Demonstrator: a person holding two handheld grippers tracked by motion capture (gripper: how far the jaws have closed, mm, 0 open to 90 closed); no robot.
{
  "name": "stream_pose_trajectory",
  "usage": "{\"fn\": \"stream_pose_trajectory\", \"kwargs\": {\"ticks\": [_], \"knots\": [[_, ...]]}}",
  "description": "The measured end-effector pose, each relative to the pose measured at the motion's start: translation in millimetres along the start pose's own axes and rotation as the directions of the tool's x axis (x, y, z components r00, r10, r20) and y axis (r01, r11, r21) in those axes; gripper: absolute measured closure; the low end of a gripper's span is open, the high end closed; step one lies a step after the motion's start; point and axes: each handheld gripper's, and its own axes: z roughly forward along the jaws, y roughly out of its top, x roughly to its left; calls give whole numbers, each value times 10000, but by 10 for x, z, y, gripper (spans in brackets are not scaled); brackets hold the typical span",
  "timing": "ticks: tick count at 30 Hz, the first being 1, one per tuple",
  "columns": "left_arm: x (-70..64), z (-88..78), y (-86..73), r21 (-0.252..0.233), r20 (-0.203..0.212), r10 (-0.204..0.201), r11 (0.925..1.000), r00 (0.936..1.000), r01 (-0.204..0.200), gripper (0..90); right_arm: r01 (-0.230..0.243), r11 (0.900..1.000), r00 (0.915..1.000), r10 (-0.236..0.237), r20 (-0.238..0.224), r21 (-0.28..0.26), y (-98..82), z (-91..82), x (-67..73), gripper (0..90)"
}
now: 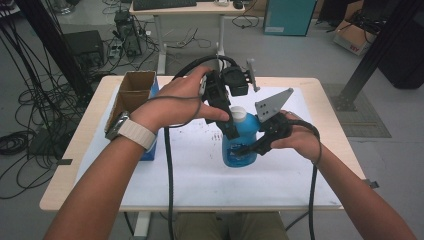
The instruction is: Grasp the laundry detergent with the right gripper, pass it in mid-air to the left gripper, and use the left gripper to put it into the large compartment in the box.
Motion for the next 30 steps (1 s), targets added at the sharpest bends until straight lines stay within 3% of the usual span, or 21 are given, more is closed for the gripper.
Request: {"fn": "stream_pose_trajectory", "kwargs": {"ticks": [30], "knots": [[2,14,-17,-14,-40,88,10000,10000,-88,73,-71,10000,10000,71,41,67,-6,16,2,434]]}}
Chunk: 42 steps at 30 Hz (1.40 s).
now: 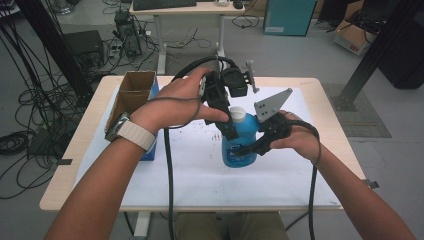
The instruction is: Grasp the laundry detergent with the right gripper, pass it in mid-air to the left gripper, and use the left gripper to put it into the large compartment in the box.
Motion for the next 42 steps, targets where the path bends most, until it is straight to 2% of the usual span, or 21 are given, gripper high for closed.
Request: {"fn": "stream_pose_trajectory", "kwargs": {"ticks": [1,8,11,13,17,18,24,30,31,32,34,36,42], "knots": [[-4,4,-2,-2,21,-95,10000,10000,95,72,-12,10000,10000,13,3,-10,-3,2,0,434],[-5,15,2,23,32,-87,10000,10000,87,72,-5,10000,10000,5,-37,17,-15,1,-6,434],[8,13,-1,154,12,77,9999,10000,-77,72,-12,10000,10000,12,-27,47,-23,2,-6,434],[0,17,-7,52,19,-117,9999,9999,117,73,-5,10000,10000,5,-17,68,-25,5,-6,434],[9,11,-13,63,-3,-26,10000,10000,26,72,-10,9999,10000,10,-41,100,-24,7,-8,434],[4,13,-17,50,19,-112,9999,9999,112,73,-10,10000,10000,11,-51,76,-23,10,-9,434],[5,17,-27,-22,-62,-56,10000,10000,56,73,7,9999,10000,-6,-68,130,-18,21,-9,434],[5,12,-22,131,-6,108,9999,9999,-108,73,-45,9999,9999,47,-91,150,-16,15,-8,434],[-9,20,-25,-4,-25,-85,10000,10000,85,73,-48,9999,9999,49,-98,150,-16,15,-6,434],[2,11,-22,115,4,44,9999,10000,-45,72,-66,9999,9999,67,-100,150,-15,15,-4,434],[-6,14,-20,35,-5,-74,10000,10000,74,73,-69,9998,9999,70,-74,162,-16,13,-6,434],[-2,8,-14,115,11,30,9999,10000,-30,72,-67,9998,10000,68,-65,165,-16,10,-7,434],[-13,14,-9,0,-40,-82,10000,10000,82,73,-53,9999,10000,54,-43,160,-12,-3,-5,434]]}}
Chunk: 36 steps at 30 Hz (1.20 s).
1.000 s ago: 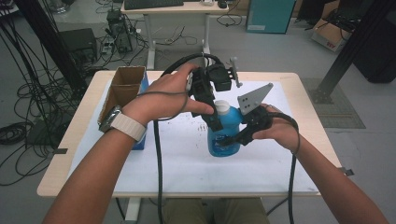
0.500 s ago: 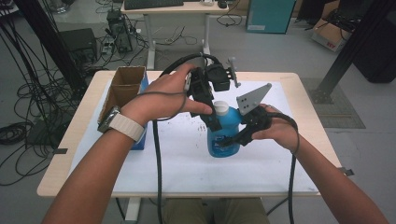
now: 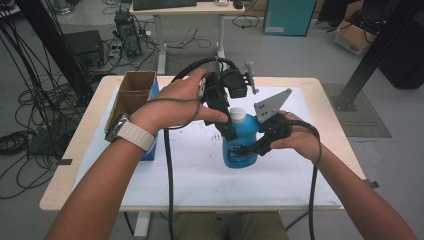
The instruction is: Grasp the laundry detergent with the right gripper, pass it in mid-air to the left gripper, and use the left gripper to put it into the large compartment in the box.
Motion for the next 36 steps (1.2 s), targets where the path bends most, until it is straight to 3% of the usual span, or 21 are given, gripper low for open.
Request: {"fn": "stream_pose_trajectory", "kwargs": {"ticks": [6,7,13,15,36], "knots": [[12,4,4,157,31,195,9997,9998,-195,73,16,10000,10000,-16,-40,22,2,0,5,434],[-2,15,-1,23,30,15,10000,10000,-15,73,9,10000,10000,-9,-37,23,1,0,5,434],[0,16,-5,47,97,26,10000,9999,-27,73,13,10000,10000,-13,-16,59,-8,-1,-3,434],[13,14,-3,107,46,204,9997,9998,-204,73,-26,10000,10000,26,-30,37,-9,-3,-4,434],[9,22,-11,-7,68,82,10000,9999,-82,73,-55,9999,10000,55,-63,134,-19,5,-4,434]]}}
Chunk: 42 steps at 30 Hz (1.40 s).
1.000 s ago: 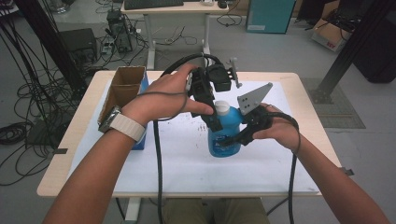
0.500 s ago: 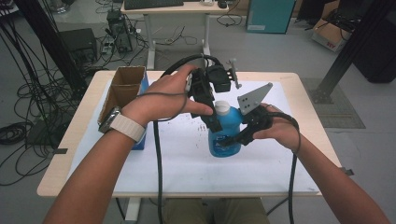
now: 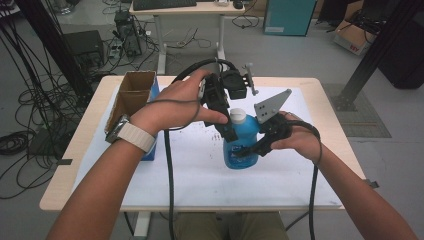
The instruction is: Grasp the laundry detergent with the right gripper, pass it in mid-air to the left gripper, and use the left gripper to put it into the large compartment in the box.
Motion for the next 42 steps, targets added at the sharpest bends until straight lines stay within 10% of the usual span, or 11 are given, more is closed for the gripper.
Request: {"fn": "stream_pose_trajectory", "kwargs": {"ticks": [42], "knots": [[-6,28,10,4,25,-53,10000,10000,53,71,-31,10000,10000,31,-14,30,0,6,-1,434]]}}
